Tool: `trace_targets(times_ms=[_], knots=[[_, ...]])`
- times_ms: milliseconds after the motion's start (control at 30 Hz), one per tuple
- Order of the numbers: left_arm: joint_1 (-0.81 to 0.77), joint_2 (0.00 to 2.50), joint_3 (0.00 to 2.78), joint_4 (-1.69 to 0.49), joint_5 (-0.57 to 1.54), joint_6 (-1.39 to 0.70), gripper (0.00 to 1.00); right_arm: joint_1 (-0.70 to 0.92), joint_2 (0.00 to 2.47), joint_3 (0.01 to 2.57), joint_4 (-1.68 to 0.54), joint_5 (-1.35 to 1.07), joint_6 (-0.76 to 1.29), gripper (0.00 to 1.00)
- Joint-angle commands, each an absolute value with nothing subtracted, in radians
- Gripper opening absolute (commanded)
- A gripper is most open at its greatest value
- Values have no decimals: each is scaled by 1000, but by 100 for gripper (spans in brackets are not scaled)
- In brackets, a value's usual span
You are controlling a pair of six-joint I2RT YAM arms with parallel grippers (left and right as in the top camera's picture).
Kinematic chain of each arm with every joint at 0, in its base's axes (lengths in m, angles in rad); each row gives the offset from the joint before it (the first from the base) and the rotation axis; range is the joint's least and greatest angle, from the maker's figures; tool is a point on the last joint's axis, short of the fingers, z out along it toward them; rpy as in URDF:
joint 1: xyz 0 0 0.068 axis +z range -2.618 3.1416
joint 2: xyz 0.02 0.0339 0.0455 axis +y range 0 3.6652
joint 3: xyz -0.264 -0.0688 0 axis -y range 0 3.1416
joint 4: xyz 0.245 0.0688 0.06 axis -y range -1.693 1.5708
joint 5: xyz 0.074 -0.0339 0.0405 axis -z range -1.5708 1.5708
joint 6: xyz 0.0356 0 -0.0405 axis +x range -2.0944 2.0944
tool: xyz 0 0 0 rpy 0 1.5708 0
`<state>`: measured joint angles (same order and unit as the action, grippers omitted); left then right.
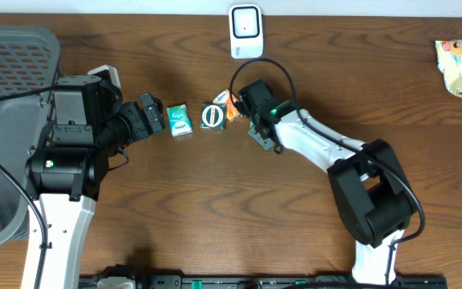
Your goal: Scan the item barcode
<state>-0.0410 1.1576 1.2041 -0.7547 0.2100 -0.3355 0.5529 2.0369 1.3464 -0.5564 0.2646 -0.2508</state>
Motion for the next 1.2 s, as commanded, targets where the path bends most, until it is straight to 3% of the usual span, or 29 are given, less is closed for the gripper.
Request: trace_targets(times_ms=[0,167,300,400,500,733,867,1167], knots=[[-38,1157,1219,-755,204,-318,98,505,1993,1390,-553,-28,-205,5],[-38,1157,1219,-755,204,-318,98,397,1939,1482,-504,-448,-176,7],[-38,1157,1219,-755,204,-318,98,293,1937,1513,-299,-803,0,1],[-38,1157,1219,-755,204,-318,98,226,1938,1510,-171,-936,158,1],[-38,1157,1219,-755,204,-318,98,192,1942,1501,-185,-1027,171,1],[-38,1157,1219,-755,204,-318,98,183,1977,1348,-311,-1059,137,1],[-38,1157,1219,-755,204,-318,98,166,1983,1222,-269,-1048,138,9],[-38,1157,1219,-755,204,-318,98,112,1983,1124,-282,-809,141,12]])
